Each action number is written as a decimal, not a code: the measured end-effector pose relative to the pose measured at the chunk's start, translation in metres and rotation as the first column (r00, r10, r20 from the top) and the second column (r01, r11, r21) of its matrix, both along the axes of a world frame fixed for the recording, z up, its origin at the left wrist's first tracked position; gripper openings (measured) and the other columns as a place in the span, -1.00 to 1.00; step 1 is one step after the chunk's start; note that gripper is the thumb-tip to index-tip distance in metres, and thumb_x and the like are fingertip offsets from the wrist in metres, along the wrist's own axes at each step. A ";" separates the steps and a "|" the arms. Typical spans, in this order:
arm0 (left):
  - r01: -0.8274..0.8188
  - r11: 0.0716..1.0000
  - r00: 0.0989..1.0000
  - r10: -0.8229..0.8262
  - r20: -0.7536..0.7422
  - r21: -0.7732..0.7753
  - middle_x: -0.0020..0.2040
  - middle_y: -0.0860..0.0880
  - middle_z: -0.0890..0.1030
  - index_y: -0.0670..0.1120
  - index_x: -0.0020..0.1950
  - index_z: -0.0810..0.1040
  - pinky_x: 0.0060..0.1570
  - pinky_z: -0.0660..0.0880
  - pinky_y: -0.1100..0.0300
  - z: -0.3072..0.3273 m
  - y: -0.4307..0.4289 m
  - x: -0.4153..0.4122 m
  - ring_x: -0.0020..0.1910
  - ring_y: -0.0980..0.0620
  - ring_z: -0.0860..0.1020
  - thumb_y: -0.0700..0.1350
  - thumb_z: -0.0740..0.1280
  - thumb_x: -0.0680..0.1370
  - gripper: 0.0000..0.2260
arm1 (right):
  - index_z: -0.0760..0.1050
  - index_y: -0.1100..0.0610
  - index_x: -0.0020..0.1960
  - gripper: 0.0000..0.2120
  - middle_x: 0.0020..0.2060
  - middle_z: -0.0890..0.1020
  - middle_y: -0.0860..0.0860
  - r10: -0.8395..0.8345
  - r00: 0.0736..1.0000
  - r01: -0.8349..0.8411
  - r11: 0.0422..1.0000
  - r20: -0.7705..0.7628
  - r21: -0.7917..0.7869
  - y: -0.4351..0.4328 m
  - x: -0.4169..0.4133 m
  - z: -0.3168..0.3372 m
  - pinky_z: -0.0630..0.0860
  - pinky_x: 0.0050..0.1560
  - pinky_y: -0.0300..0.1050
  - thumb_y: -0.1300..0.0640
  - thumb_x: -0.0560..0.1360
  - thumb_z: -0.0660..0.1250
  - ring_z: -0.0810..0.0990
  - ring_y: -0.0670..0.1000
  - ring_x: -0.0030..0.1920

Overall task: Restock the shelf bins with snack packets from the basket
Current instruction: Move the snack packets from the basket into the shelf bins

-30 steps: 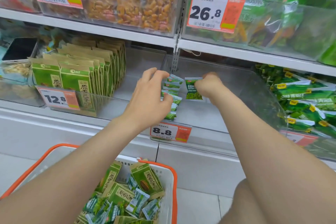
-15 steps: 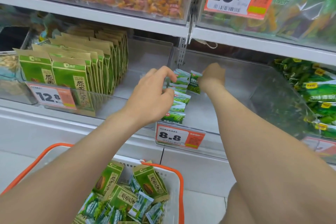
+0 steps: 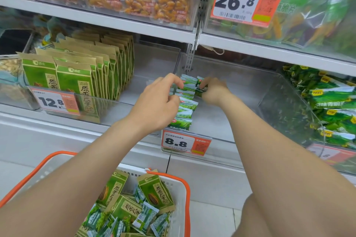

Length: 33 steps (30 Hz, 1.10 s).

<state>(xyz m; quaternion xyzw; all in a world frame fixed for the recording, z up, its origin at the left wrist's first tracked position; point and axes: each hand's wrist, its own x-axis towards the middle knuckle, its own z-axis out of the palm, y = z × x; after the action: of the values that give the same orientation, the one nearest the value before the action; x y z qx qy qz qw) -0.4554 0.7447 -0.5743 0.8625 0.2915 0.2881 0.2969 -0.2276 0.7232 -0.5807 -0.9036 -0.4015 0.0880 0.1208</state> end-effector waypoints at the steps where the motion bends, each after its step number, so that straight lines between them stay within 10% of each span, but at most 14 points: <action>1: 0.000 1.000 1.000 0.000 0.000 -0.004 -0.11 0.04 0.48 0.09 0.25 0.51 -0.23 0.27 0.08 0.001 -0.001 -0.001 -0.38 0.19 0.46 -0.21 0.22 0.59 -0.70 | 0.39 0.14 0.47 -0.53 0.39 0.49 0.16 -0.022 1.000 0.023 0.999 -0.009 0.023 -0.003 -0.001 0.001 0.50 0.22 -0.07 0.29 0.57 0.27 0.43 0.24 0.43; 5: 0.003 1.000 1.000 -0.003 0.010 -0.018 -0.26 0.11 0.42 0.08 0.31 0.50 -0.28 0.27 0.08 0.003 -0.004 -0.002 -0.42 0.24 0.45 -0.22 0.21 0.60 -0.67 | 0.42 0.26 0.33 -0.64 0.15 0.58 0.24 -0.099 0.993 0.104 0.991 -0.071 0.080 -0.014 -0.013 0.011 0.48 -0.10 -0.08 0.26 0.54 0.28 0.63 0.27 0.17; 8: -0.014 1.000 1.000 0.014 0.008 -0.014 -0.32 0.13 0.48 0.12 0.39 0.48 -0.21 0.27 0.08 0.004 -0.005 -0.003 -0.36 0.21 0.47 -0.20 0.22 0.61 -0.61 | 0.50 0.32 0.18 -0.77 -0.03 0.68 0.23 -0.126 0.888 0.183 0.979 -0.441 0.090 -0.021 -0.025 0.013 0.72 -0.09 0.07 0.22 0.61 0.21 0.76 0.25 -0.13; 11: -0.005 1.000 1.000 0.005 0.019 -0.011 -0.34 0.14 0.48 0.12 0.43 0.46 -0.19 0.28 0.07 0.005 -0.007 -0.003 -0.32 0.20 0.47 -0.20 0.22 0.61 -0.58 | 0.49 0.30 0.19 -0.82 -0.10 0.71 0.29 -0.096 0.730 0.220 0.970 -0.677 0.099 -0.027 -0.042 0.011 0.72 -0.04 0.16 0.24 0.65 0.23 0.76 0.24 -0.14; 20: 0.048 0.999 0.998 -0.048 0.027 0.002 -0.26 0.16 0.41 0.07 0.49 0.42 -0.18 0.31 0.18 0.002 -0.003 -0.005 -0.27 0.27 0.49 -0.18 0.19 0.66 -0.60 | 0.53 0.28 0.22 -0.81 -0.05 0.73 0.23 0.012 0.639 0.264 0.936 -0.769 0.233 -0.028 -0.050 0.007 0.72 -0.17 0.02 0.20 0.66 0.33 0.77 0.17 -0.13; 25: -0.011 1.000 0.970 0.003 0.242 0.029 0.26 0.01 0.59 -0.04 0.41 0.49 0.24 0.45 0.08 -0.008 -0.007 -0.014 0.25 0.06 0.55 -0.05 0.19 0.73 -0.73 | 0.47 0.22 -0.14 -0.77 -0.17 0.60 0.20 -0.072 0.970 0.147 0.936 -0.233 0.321 -0.043 -0.059 0.024 0.49 -0.24 -0.08 0.11 0.61 0.18 0.63 0.25 -0.14; 30: -0.302 0.927 0.866 0.168 0.470 0.224 -0.01 -0.01 0.57 -0.12 0.06 0.57 -0.01 0.46 0.11 -0.017 -0.019 -0.041 -0.04 0.02 0.54 -0.27 0.25 0.60 -0.86 | 0.55 0.16 -0.15 -0.76 -0.29 0.64 0.10 0.135 0.990 -0.139 0.867 0.043 0.478 -0.078 -0.119 0.052 0.58 -0.14 0.05 0.10 0.56 0.16 0.59 0.20 -0.14; 33: -0.421 0.907 0.797 0.385 0.465 -0.029 -0.22 0.02 0.55 -0.08 -0.11 0.53 -0.19 0.35 0.12 -0.030 -0.031 -0.055 -0.22 0.02 0.49 -0.21 0.23 0.53 -0.89 | 0.57 0.18 -0.25 -0.71 -0.41 0.63 0.07 0.301 0.946 -0.324 0.836 0.123 0.444 -0.100 -0.166 0.058 0.61 -0.11 0.04 0.02 0.45 0.20 0.60 0.15 -0.20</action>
<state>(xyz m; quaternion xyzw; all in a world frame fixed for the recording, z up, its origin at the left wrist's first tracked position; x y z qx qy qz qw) -0.5106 0.7139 -0.6046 0.6979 0.3781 0.5516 0.2564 -0.3935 0.6233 -0.5226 -0.7735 -0.5555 -0.0125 0.3049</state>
